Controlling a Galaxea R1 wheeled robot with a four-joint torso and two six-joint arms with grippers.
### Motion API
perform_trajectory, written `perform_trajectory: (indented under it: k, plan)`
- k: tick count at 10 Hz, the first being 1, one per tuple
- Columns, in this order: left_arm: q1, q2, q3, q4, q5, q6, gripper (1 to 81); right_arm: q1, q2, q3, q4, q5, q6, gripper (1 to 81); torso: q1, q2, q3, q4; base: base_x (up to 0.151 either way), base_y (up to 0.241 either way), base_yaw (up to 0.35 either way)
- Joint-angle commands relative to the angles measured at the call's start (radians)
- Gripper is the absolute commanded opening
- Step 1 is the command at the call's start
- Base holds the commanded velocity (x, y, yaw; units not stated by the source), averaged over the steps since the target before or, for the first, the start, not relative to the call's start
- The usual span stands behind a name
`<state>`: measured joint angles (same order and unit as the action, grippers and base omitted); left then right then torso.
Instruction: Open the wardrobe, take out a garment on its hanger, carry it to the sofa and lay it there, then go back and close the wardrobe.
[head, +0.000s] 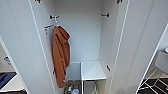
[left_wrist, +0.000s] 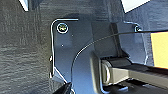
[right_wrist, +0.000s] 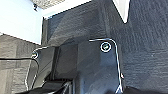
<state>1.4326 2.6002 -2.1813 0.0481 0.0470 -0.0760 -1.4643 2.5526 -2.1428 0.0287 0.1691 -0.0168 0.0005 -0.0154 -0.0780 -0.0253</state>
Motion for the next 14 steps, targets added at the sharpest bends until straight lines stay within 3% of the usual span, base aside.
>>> perform_trajectory:
  k: [1, 3, 4, 9, 11, 13, 14]
  plan:
    - [-0.109, -0.273, 0.241, -0.020, 0.027, -0.002, 81.1, 0.135, -0.119, 0.081, 0.063, -0.034, 0.011, 81.1, 0.000, 0.000, 0.000, 0.000, 0.000, 0.000, 0.000]
    - [-0.112, -0.393, 0.270, -0.036, -0.122, -0.022, 81.1, 0.192, -0.197, 0.089, 0.119, -0.034, 0.015, 81.1, 0.000, 0.000, 0.000, 0.000, 0.000, 0.000, 0.000]
    - [-0.138, -0.455, 0.271, -0.056, -0.138, -0.074, 81.1, 0.222, -0.241, 0.089, 0.149, -0.034, 0.015, 81.1, 0.000, 0.000, -0.001, 0.000, 0.000, 0.000, 0.000]
    - [-0.295, -0.676, 0.222, -0.062, -0.136, -0.300, 81.1, 0.391, -0.386, 0.026, 0.285, -0.057, 0.021, 81.1, 0.000, 0.000, -0.001, 0.000, 0.000, 0.000, 0.000]
    - [-0.390, -0.733, 0.195, -0.068, -0.122, -0.354, 81.1, 0.483, -0.426, -0.006, 0.344, -0.109, 0.021, 81.1, 0.001, 0.001, -0.001, 0.000, 0.000, 0.000, 0.000]
    - [-0.510, -0.781, 0.189, -0.068, -0.065, -0.413, 81.1, 0.598, -0.446, -0.063, 0.436, -0.211, 0.021, 81.1, 0.001, 0.001, -0.001, 0.000, 0.000, 0.000, 0.000]
    - [-0.586, -0.782, 0.178, -0.068, 0.003, -0.429, 81.1, 0.676, -0.453, -0.077, 0.490, -0.296, 0.021, 81.1, 0.001, 0.001, -0.001, 0.000, 0.000, 0.000, 0.000]
